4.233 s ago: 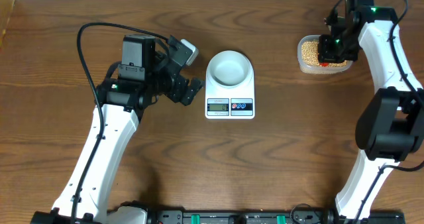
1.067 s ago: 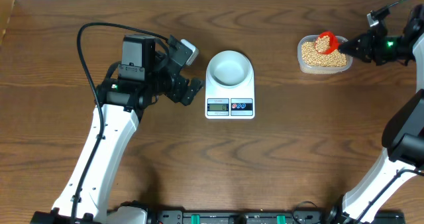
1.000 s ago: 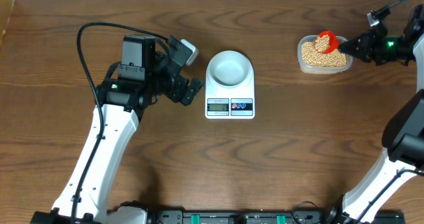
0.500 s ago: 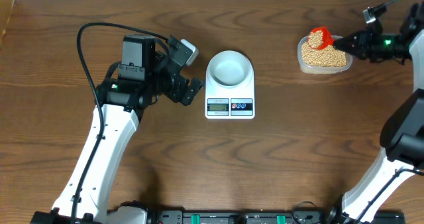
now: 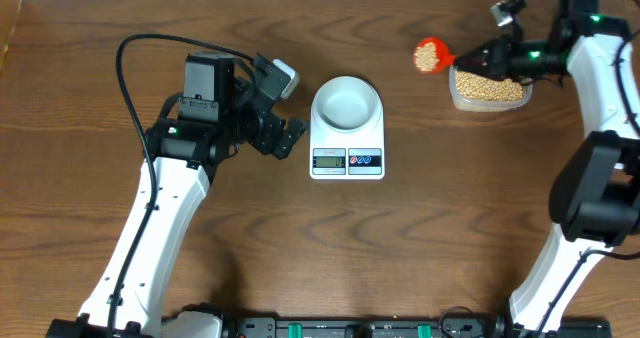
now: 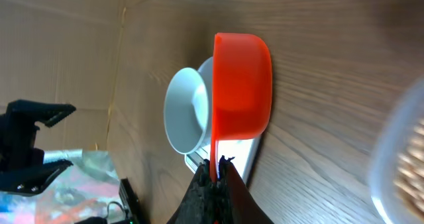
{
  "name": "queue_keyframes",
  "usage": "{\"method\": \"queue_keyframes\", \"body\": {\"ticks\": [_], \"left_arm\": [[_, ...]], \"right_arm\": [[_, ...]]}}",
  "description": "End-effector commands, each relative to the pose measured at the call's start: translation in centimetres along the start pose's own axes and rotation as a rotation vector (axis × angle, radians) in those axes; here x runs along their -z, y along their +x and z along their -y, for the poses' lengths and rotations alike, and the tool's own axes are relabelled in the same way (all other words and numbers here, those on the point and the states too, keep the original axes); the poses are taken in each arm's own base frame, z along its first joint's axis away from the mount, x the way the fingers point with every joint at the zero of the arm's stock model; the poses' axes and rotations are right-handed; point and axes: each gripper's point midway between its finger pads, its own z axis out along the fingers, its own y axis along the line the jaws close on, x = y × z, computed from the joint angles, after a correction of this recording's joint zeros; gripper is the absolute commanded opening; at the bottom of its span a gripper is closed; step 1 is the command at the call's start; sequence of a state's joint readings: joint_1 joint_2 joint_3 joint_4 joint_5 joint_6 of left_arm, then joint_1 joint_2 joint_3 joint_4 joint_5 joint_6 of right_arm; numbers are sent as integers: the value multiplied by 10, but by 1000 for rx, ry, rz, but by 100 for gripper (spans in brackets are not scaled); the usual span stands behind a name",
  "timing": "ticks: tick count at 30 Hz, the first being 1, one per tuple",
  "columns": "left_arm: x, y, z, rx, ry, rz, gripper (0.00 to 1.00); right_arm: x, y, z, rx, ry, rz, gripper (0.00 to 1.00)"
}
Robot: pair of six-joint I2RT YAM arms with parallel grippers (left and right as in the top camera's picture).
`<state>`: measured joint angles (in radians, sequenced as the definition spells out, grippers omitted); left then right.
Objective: Scoop item into bowl and weigh 50g on scale
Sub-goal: 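Carry the filled red scoop with the right gripper over the bowl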
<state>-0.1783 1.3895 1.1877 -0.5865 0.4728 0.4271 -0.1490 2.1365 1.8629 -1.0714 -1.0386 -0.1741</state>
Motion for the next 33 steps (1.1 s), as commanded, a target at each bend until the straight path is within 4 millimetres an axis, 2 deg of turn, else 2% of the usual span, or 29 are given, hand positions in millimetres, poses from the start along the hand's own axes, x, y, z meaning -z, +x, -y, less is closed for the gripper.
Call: {"method": "queue_keyframes", "body": {"ticks": [1,8,14,21,33], "left_arm": [[0,1,2,-15,12,3,94],[0,1,2,-15,12,3,94],[0,1,2,-15,12,3,94],[0,1,2,-15,12,2,94],[0,1,2,-15,12,2,94]], "right_arm": [[-21,2,-22,63,-57,-28,1],[-54,7,-57,157,-88,-87,1],[-78,9,-75,252,-11,-133,1],[-100,15,-79,331,113,-179,1],[-125,30,-76,409,269,-246,1]]}}
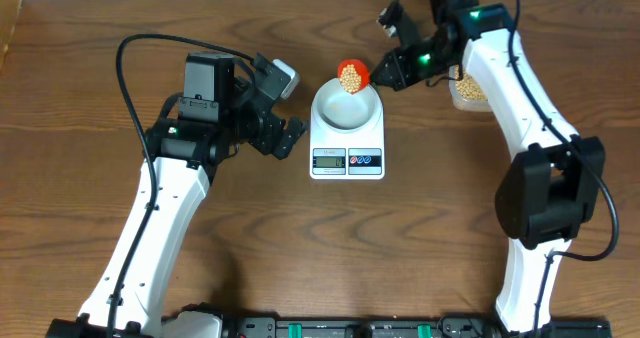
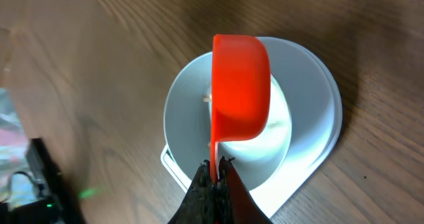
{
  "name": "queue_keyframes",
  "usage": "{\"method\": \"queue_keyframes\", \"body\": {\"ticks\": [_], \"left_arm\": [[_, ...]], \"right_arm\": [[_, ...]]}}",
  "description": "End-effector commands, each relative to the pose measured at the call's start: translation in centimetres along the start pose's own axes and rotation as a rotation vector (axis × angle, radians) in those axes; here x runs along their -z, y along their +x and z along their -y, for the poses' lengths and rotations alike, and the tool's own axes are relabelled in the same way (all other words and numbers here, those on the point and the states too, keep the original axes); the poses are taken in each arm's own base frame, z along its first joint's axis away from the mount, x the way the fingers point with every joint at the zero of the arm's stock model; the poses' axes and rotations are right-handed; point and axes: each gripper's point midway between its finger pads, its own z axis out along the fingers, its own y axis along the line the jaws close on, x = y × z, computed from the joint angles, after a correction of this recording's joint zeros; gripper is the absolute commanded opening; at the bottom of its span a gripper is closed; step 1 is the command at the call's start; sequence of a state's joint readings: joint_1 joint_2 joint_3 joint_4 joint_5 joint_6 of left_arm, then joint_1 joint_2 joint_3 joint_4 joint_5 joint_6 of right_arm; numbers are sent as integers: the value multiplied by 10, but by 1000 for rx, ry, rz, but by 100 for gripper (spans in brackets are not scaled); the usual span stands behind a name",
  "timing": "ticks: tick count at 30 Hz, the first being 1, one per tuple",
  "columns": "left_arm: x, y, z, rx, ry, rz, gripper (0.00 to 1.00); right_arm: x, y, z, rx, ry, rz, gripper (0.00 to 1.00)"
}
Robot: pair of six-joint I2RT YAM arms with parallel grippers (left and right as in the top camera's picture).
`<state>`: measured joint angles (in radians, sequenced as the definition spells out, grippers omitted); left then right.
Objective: Scoop item into bowl and weigh 50g on scale
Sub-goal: 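Carry the filled red scoop with the right gripper over the bowl, then tip the red scoop to pour soybeans into the grey bowl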
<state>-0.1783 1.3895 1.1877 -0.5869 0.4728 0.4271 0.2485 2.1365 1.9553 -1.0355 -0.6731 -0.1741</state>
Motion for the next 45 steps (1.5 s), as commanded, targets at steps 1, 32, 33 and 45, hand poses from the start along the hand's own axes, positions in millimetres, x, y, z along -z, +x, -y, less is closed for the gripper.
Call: {"method": "queue_keyframes", "body": {"ticks": [1,32,33,45], "left_arm": [[0,1,2,-15,12,3,94],[0,1,2,-15,12,3,94],[0,1,2,-15,12,3,94],[0,1,2,-15,12,3,94]], "right_arm": [[-3,-5,-2,60,80,-12,1],[-29,7,-14,207,256,-116,1],[-31,9,-16,221,252,-124,1],[-41,19,-26,302,323,-193,1]]}}
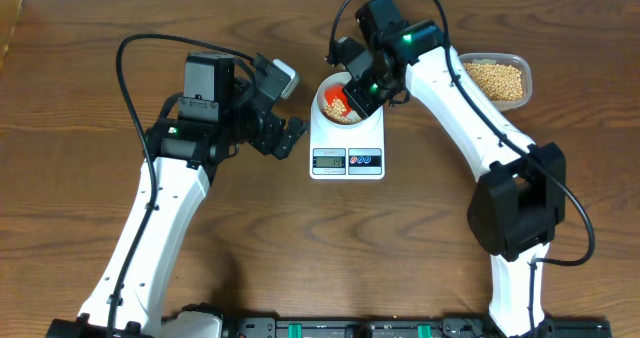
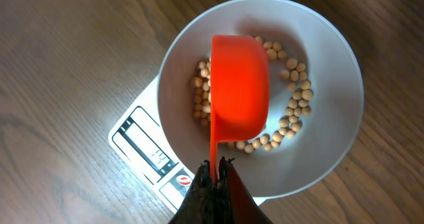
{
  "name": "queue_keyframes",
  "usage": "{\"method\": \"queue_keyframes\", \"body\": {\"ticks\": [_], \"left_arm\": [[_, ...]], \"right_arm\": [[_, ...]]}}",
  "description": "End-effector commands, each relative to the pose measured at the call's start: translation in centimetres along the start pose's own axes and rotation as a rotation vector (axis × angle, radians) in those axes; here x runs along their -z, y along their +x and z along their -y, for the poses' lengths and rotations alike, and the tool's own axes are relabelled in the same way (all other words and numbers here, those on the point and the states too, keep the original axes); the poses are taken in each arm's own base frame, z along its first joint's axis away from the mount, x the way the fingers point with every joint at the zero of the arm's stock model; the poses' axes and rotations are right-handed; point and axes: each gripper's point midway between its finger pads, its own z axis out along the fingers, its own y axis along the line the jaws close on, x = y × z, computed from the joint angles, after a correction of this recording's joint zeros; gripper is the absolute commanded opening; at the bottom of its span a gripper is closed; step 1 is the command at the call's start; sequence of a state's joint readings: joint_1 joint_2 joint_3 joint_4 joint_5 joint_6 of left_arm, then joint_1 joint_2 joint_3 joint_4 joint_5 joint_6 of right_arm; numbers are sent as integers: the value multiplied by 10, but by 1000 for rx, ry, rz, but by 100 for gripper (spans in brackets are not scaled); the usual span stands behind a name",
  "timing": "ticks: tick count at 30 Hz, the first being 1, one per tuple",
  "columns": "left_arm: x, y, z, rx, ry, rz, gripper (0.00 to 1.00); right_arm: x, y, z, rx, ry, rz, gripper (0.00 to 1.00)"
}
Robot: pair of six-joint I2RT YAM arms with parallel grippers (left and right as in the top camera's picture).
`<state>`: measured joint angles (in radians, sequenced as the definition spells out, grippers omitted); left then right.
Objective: Scoop item into bowl and weigh 50g on scale
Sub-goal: 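Tip the red scoop to pour soybeans into the grey bowl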
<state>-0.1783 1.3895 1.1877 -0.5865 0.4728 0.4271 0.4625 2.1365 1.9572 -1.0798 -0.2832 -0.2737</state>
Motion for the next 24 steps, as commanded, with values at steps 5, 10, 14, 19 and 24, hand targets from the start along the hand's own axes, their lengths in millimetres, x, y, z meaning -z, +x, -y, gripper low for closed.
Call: {"method": "queue_keyframes", "body": {"ticks": [5,10,14,19,24], "left_arm": [[0,1,2,-15,12,2,94],[0,1,2,-15,12,2,94],[0,1,2,-15,12,2,94],[0,1,2,-15,12,2,94],[0,1,2,-15,12,2,94]], "right_arm": [[4,-6,0,41,47,3,1],[4,-5,-1,44,55,-4,1],[2,-3,-6,55,61,-19,1],[3,-4,-9,62,59,-17,2],[7,-7,-9,65,68,-5,1]]}}
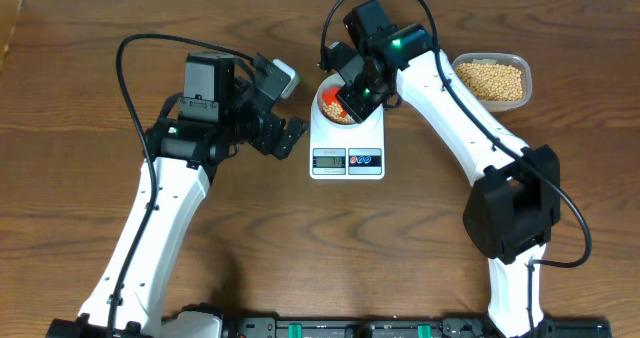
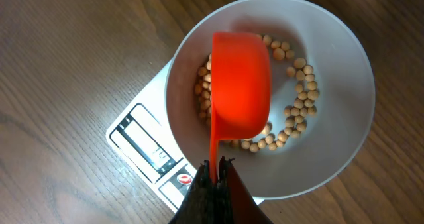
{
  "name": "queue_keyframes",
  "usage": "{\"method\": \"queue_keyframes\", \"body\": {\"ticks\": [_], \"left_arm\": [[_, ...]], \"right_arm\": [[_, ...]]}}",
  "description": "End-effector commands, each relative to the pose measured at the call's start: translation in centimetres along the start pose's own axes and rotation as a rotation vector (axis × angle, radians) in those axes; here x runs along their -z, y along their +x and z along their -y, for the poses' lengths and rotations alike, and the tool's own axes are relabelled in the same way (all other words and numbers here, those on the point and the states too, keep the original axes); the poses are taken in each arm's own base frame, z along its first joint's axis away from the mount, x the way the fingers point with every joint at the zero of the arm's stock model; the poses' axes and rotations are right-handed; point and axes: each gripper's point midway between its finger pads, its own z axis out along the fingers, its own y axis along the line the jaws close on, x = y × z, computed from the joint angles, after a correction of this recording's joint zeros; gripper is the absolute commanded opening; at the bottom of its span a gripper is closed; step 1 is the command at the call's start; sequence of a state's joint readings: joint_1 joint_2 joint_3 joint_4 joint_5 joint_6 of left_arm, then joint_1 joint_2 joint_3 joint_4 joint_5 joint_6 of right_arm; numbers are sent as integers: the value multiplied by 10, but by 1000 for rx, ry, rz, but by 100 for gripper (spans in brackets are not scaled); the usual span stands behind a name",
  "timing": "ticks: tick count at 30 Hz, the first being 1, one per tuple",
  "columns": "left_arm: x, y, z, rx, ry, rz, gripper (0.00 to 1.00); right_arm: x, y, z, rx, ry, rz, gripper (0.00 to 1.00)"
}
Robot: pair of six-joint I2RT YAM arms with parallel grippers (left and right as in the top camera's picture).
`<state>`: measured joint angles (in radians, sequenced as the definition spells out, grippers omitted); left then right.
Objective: Scoop item into bowl and weigh 50g on scale
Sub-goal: 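Tip the red scoop to pour soybeans into the grey bowl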
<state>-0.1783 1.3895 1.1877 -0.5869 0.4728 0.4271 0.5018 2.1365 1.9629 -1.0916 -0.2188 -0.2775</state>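
Observation:
My right gripper (image 2: 214, 166) is shut on the thin handle of an orange scoop (image 2: 240, 85), held tipped over the white bowl (image 2: 331, 131). Several tan beans (image 2: 298, 101) lie in the bowl's bottom. The bowl stands on the white scale (image 1: 347, 158), whose display (image 2: 147, 142) faces the camera. In the overhead view the scoop (image 1: 336, 100) shows inside the bowl (image 1: 372, 106) under my right gripper (image 1: 352, 90). My left gripper (image 1: 290, 136) hangs left of the scale, jaws apart, holding nothing.
A clear tub of beans (image 1: 491, 78) stands at the back right of the wooden table (image 1: 420, 248). A cardboard edge (image 1: 10, 28) lies at the far left. My left arm (image 1: 160, 208) stretches across the left half.
The scoop sits a touch further left over the bowl and the wrist has shifted slightly. The beans in the bowl look much the same. The left arm is unchanged.
My right gripper first held the bean-filled scoop beside the tub at the back right. It then held it at the rim of the empty bowl. Later the scoop was tipped inside the bowl with beans lying there, and it stays tipped over them now.

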Motion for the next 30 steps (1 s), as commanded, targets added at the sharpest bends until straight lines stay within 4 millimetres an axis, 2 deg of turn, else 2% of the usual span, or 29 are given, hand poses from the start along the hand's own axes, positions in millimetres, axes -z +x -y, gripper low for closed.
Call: {"method": "queue_keyframes", "body": {"ticks": [1,8,23,30], "left_arm": [[0,1,2,-15,12,3,94],[0,1,2,-15,12,3,94],[0,1,2,-15,12,3,94],[0,1,2,-15,12,3,94]], "right_arm": [[13,-7,1,27,34,25,1],[34,-11,11,35,121,54,1],[53,-16,9,42,138,91,2],[63,-17,14,42,184,101,1]]}}
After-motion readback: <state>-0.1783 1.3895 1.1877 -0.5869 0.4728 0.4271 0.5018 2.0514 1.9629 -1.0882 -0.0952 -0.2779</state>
